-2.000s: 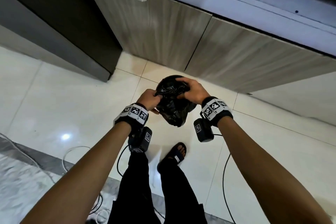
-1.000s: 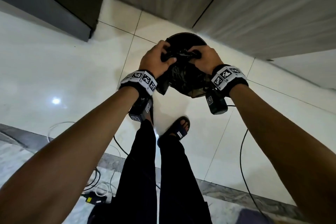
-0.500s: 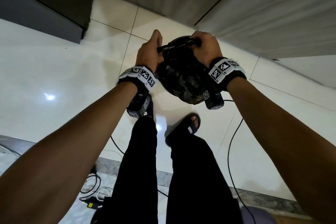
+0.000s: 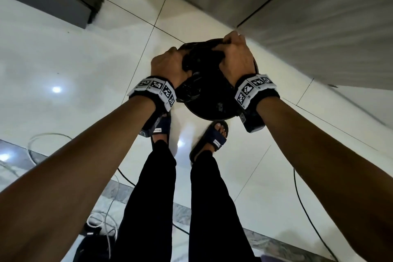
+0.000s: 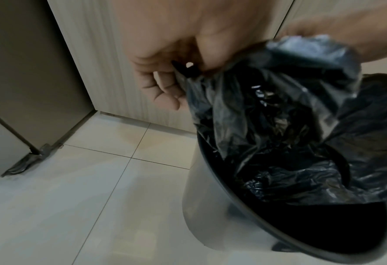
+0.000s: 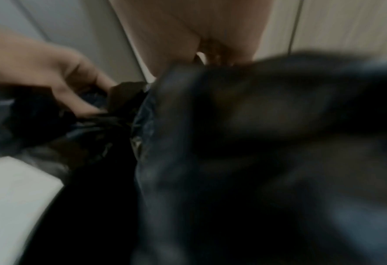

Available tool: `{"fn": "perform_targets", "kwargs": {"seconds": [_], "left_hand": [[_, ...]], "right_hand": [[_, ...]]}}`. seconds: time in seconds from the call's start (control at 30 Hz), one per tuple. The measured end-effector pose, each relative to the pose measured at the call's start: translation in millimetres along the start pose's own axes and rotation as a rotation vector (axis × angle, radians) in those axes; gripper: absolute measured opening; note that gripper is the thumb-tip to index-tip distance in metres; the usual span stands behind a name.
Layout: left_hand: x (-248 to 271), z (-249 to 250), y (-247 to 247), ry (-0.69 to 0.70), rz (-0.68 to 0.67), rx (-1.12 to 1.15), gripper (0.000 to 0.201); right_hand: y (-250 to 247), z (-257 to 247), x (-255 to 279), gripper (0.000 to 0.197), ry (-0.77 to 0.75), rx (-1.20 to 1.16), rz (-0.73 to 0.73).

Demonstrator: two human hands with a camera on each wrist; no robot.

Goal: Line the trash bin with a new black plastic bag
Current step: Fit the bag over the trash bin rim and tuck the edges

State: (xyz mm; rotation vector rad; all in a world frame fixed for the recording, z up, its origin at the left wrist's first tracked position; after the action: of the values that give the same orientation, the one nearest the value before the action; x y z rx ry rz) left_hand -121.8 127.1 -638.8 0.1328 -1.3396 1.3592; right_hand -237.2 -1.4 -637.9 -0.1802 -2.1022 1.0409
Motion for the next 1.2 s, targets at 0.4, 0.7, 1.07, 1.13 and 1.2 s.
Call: {"fn": "perform_targets", "kwargs": {"seconds": [0.4, 0.7, 1.07, 1.13, 1.2], "left_hand": [[-45.5, -18.9, 25.5, -0.122, -0.061, 0.059, 0.056], [-55.9, -30.6, 9.9, -0.111, 0.098, 0.112, 0.042], [-41.9, -8.6, -42.6, 0.183, 0.267, -0.145, 0.027], [-43.9, 1.1, -42.7, 0.186, 0.209, -0.062, 0.028], [-49.6, 0.8, -33.2, 0.132, 0.092, -0.001, 0.036]], "right_hand": [[28.2, 33.5, -40.6, 0.063, 0.231, 0.23, -0.028], [18.7, 39.3, -41.6, 0.059, 0.201, -0.053, 0.017], [4.8, -1.7, -37.9, 0.038, 0.253, -0.069, 0.178], [4.9, -10.7, -42.7, 0.036, 0.232, -0.095, 0.12], [12.7, -15.8, -46.8, 0.044, 0.198, -0.134, 0.047]]}}
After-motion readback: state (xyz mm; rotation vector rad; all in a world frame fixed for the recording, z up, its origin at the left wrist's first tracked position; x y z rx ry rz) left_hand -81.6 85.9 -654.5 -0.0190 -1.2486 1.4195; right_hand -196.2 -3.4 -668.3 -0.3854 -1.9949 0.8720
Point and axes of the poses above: each hand's wrist, its own x-axis away from the middle knuckle, its own y-axis out of the palm, z = x × y, the point moved 2 cm from there along -x, towards the middle knuckle, and after that the axes turned 11 degrees about -z, right-handed, at the moved point
